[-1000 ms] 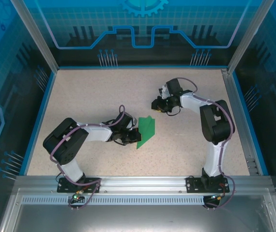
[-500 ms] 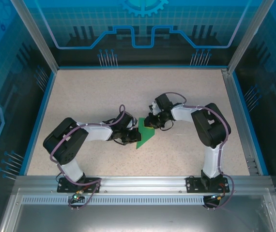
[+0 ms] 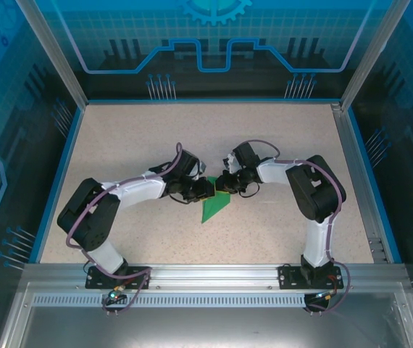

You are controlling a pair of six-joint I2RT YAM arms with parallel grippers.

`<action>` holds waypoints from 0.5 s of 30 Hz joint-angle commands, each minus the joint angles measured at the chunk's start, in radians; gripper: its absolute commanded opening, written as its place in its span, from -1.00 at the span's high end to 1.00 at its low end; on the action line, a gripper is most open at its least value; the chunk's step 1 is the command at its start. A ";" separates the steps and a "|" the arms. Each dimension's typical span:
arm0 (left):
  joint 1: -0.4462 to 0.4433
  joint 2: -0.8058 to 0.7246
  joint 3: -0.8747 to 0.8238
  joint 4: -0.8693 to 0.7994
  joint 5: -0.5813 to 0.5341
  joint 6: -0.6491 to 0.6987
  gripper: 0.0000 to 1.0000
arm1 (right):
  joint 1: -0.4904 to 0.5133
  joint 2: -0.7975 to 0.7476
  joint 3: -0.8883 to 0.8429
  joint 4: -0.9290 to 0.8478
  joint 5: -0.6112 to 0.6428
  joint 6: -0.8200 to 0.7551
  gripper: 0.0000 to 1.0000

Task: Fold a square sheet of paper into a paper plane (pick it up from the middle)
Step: Fourth fold the wing at the center of the table.

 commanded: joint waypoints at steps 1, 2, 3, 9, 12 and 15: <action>0.006 0.071 0.032 0.025 0.076 -0.030 0.52 | 0.010 0.043 -0.041 -0.030 0.066 0.007 0.70; 0.006 0.089 0.035 0.030 0.075 -0.032 0.52 | 0.010 0.042 -0.041 -0.029 0.066 0.009 0.70; 0.006 0.108 0.035 0.031 0.071 -0.036 0.53 | 0.010 0.040 -0.040 -0.029 0.067 0.008 0.70; 0.006 0.157 -0.019 0.047 0.073 -0.044 0.55 | 0.008 0.037 -0.038 -0.034 0.071 0.011 0.69; 0.006 0.160 -0.054 0.043 0.080 -0.036 0.56 | 0.008 0.037 -0.039 -0.033 0.073 0.013 0.69; 0.007 0.148 -0.093 0.025 0.083 -0.021 0.57 | 0.009 0.039 -0.033 -0.038 0.077 0.013 0.69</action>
